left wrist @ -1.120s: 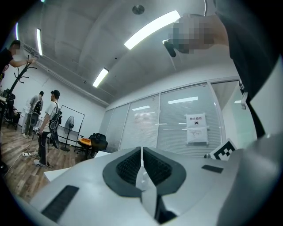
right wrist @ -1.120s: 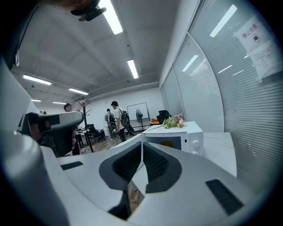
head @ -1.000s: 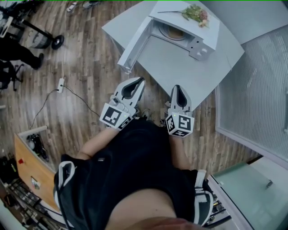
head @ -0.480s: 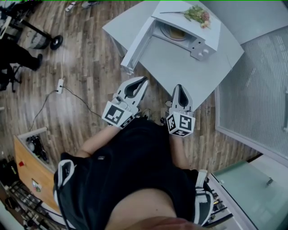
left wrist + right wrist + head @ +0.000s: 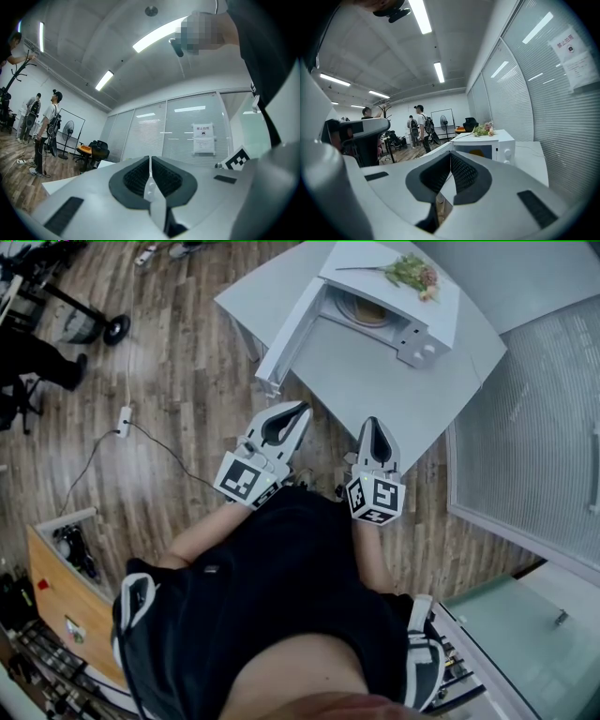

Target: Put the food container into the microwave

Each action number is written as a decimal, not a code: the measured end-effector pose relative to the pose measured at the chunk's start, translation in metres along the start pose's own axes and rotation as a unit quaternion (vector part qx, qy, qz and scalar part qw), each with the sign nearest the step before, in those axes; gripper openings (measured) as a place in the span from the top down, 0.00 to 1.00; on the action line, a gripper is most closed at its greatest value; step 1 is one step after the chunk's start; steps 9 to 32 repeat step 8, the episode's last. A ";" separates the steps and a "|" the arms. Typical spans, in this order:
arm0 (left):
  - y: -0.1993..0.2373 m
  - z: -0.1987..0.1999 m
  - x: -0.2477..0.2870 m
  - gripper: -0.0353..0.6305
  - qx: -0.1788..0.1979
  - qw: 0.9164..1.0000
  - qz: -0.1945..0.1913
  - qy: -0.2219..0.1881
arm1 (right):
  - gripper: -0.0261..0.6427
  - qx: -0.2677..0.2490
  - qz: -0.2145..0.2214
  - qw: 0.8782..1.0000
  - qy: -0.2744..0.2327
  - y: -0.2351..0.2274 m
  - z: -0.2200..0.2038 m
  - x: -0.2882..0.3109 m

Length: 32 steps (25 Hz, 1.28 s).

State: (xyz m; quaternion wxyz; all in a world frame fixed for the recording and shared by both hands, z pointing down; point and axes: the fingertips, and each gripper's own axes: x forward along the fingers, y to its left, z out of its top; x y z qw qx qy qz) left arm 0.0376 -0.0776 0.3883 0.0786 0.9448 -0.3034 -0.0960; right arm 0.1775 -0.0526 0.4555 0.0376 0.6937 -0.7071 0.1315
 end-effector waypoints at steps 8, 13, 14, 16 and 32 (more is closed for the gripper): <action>-0.001 -0.007 -0.002 0.90 0.003 1.000 -0.004 0.006 | 0.92 0.008 0.000 1.000 0.004 -0.002 -0.007 -0.001; -0.001 -0.007 -0.002 0.90 0.003 1.000 -0.004 0.006 | 0.92 0.008 0.000 1.000 0.004 -0.002 -0.007 -0.001; -0.001 -0.007 -0.002 0.90 0.003 1.000 -0.004 0.006 | 0.92 0.008 0.000 1.000 0.004 -0.002 -0.007 -0.001; -0.001 -0.007 -0.002 0.90 0.003 1.000 -0.004 0.006 | 0.92 0.008 0.000 1.000 0.004 -0.002 -0.007 -0.001; -0.001 -0.007 -0.002 0.90 0.003 1.000 -0.004 0.006 | 0.92 0.008 0.000 1.000 0.004 -0.002 -0.007 -0.001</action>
